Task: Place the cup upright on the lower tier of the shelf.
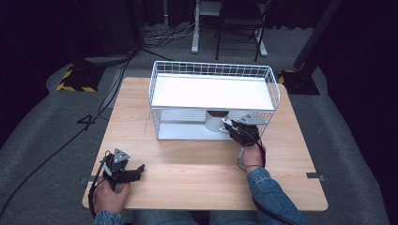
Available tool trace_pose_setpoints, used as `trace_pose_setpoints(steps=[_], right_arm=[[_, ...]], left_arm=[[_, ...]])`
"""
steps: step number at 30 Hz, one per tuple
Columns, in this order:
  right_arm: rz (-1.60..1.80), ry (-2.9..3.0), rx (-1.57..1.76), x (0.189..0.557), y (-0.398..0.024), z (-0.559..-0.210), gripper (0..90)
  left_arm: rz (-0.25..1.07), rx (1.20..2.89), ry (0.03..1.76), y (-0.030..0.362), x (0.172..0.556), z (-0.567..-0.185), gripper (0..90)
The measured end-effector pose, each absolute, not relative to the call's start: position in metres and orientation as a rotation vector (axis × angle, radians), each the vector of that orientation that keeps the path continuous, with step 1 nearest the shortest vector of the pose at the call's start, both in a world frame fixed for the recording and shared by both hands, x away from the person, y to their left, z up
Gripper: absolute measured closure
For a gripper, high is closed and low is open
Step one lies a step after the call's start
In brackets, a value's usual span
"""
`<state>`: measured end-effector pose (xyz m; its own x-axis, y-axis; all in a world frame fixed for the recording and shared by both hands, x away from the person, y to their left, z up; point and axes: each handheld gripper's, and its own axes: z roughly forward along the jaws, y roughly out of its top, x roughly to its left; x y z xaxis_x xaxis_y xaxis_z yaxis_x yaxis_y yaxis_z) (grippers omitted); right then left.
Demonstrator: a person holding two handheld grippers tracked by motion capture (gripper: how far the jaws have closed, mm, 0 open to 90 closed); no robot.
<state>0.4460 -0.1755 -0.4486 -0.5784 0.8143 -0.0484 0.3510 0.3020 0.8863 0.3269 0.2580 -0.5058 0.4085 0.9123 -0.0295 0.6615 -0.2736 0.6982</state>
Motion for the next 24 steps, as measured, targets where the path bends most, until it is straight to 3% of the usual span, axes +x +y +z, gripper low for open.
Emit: trace_pose_setpoints(steps=[10, 16, 24], right_arm=[[1.211, 2.076, 1.034, 0.4461, -0.1745, -0.4481, 70.8], [1.216, 2.078, 1.052, 0.4483, -0.1755, -0.4492, 49.5], [1.224, 2.090, 1.023, 0.4411, -0.1782, -0.4408, 43.1]], left_arm=[[0.508, 2.031, 1.333, 0.2581, 0.3269, -0.5058, 16.0], [0.508, 2.031, 1.333, 0.2581, 0.3270, -0.5057, 16.0], [0.508, 2.031, 1.333, 0.2581, 0.3270, -0.5057, 16.0]])
